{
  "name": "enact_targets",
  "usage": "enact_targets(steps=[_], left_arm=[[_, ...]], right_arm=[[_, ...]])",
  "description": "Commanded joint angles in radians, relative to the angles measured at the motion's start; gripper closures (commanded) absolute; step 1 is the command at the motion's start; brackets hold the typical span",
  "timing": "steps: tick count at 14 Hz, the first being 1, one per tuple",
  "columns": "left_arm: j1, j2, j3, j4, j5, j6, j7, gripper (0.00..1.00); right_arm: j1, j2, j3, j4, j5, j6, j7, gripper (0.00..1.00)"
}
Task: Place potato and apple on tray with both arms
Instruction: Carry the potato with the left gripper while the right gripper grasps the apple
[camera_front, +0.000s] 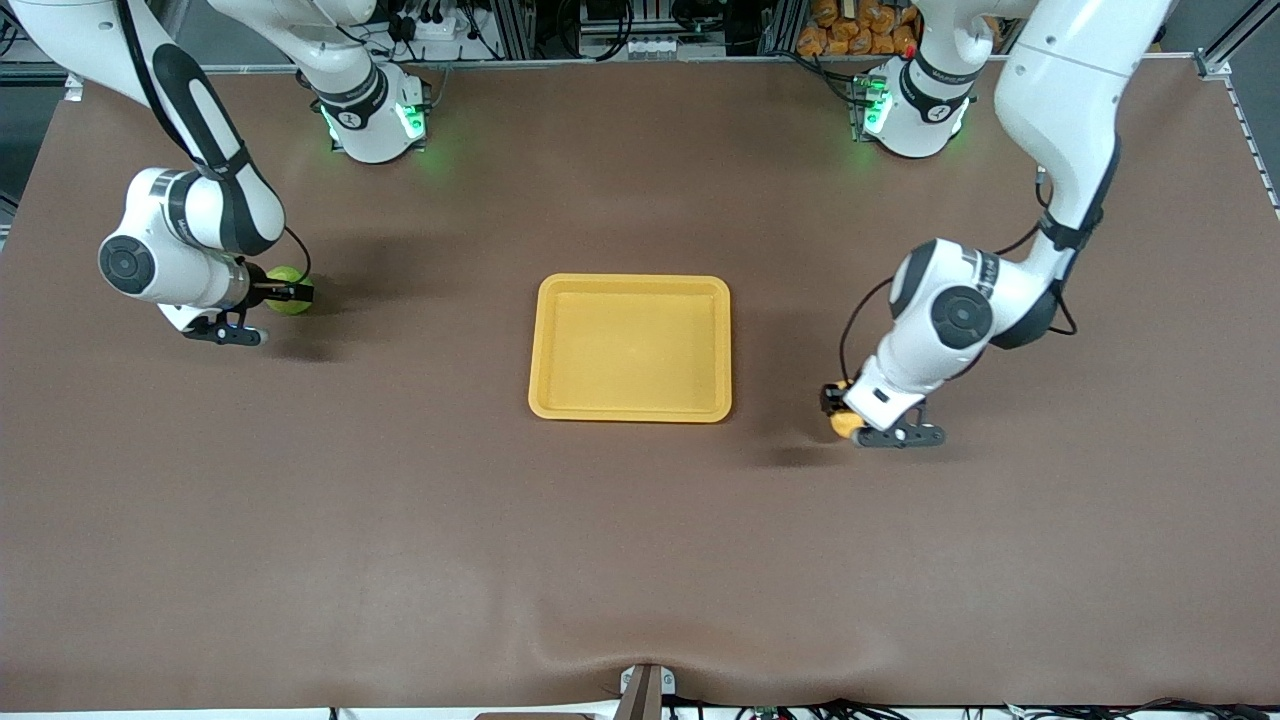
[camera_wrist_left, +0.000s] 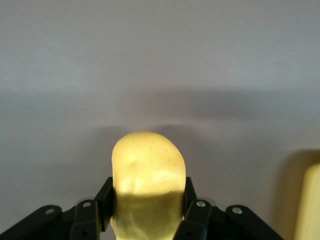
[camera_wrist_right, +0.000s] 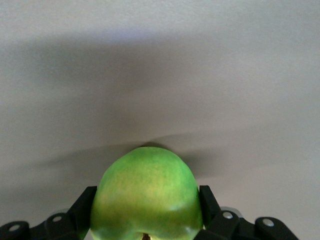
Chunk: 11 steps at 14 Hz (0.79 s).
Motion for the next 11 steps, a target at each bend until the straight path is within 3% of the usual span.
enact_targets(steps=[1, 4, 6, 8, 11], left_arm=[[-0.113, -0.030, 0.010, 0.011, 0.013, -0.026, -0.137, 0.95], [-0.238, -0.007, 0.012, 0.077, 0.013, -0.062, -0.281, 0.95], [-0.315, 0.020, 0.016, 0.148, 0.026, -0.157, -0.332, 0.95], [-0.366, 0.054, 0.016, 0.212, 0.070, -0.234, -0.402, 0.94], [-0.424, 0.124, 0.016, 0.260, 0.110, -0.244, -0.479, 0.92]], right_arm=[[-0.007, -0.018, 0.012, 0.079, -0.020, -0.121, 0.009, 1.00], [0.011, -0.021, 0.017, 0.145, -0.017, -0.194, 0.009, 1.00], [0.023, -0.022, 0.017, 0.181, -0.011, -0.235, 0.009, 1.00], [0.036, -0.022, 0.023, 0.223, -0.009, -0.276, 0.010, 1.00], [0.042, -0.021, 0.024, 0.299, -0.006, -0.327, 0.007, 1.00]])
